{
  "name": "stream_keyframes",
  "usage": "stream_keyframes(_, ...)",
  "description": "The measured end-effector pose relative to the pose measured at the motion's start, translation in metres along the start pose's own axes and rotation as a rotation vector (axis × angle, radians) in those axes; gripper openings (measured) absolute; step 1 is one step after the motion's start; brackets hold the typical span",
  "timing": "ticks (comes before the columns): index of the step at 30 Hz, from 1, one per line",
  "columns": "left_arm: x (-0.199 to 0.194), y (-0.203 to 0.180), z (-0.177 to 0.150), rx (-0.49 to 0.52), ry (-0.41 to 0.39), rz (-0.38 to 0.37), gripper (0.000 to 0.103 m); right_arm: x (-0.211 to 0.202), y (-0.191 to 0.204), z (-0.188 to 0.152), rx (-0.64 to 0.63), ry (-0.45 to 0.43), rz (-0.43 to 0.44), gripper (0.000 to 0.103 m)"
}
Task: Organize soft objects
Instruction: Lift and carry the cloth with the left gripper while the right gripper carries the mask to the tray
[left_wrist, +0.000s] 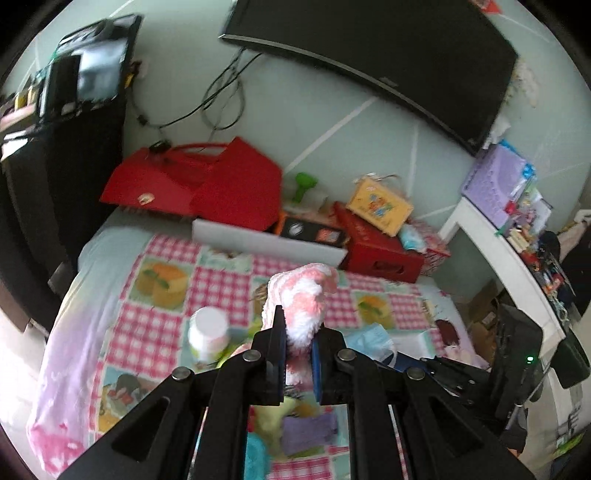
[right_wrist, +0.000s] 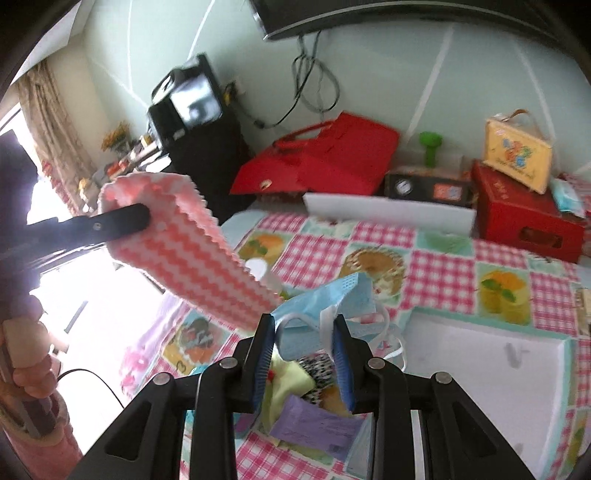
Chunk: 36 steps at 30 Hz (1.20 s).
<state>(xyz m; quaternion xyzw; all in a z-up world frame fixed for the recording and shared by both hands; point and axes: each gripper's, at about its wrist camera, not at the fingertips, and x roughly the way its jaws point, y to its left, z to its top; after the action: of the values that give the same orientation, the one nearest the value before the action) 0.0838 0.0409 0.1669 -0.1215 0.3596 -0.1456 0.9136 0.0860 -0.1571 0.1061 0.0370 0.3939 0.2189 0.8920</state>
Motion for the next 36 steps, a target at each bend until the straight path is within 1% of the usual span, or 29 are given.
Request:
stream_keyframes(4, 0.001, -0.032, 0.006, 0.039, -0.008, -0.049, 0.011, -0.026, -0.023, 0.001, 0.048, -0.048, -0.057, 0.033)
stream_keyframes(9, 0.014, -0.077, 0.007, 0.093, -0.004, -0.105, 0.011, -0.051, -0.06, -0.004, 0.123, -0.085, -0.137, 0.033)
stream_keyframes(15, 0.049, -0.128, 0.0, 0.139, 0.042, -0.16, 0.011, -0.081, -0.112, -0.017, 0.221, -0.12, -0.245, 0.033)
stream_keyframes(20, 0.082, -0.159, -0.014, 0.162, 0.095, -0.188, 0.011, -0.094, -0.148, -0.03, 0.297, -0.132, -0.316, 0.033)
stream_keyframes(23, 0.103, -0.169, -0.023, 0.157, 0.136, -0.198, 0.011, -0.095, -0.168, -0.035, 0.338, -0.126, -0.363, 0.033)
stream_keyframes(25, 0.115, -0.173, -0.029, 0.15, 0.162, -0.202, 0.011, -0.092, -0.179, -0.039, 0.357, -0.116, -0.377, 0.033)
stream_keyframes(32, 0.154, -0.171, -0.049, 0.114, 0.23, -0.173, 0.011, -0.072, -0.205, -0.051, 0.429, -0.06, -0.37, 0.033)
stream_keyframes(34, 0.167, -0.166, -0.056, 0.101, 0.236, -0.145, 0.011, -0.065, -0.208, -0.054, 0.445, -0.051, -0.355, 0.033)
stream_keyframes(36, 0.183, -0.156, -0.065, 0.061, 0.253, -0.122, 0.011, -0.056, -0.211, -0.056, 0.46, -0.038, -0.35, 0.033)
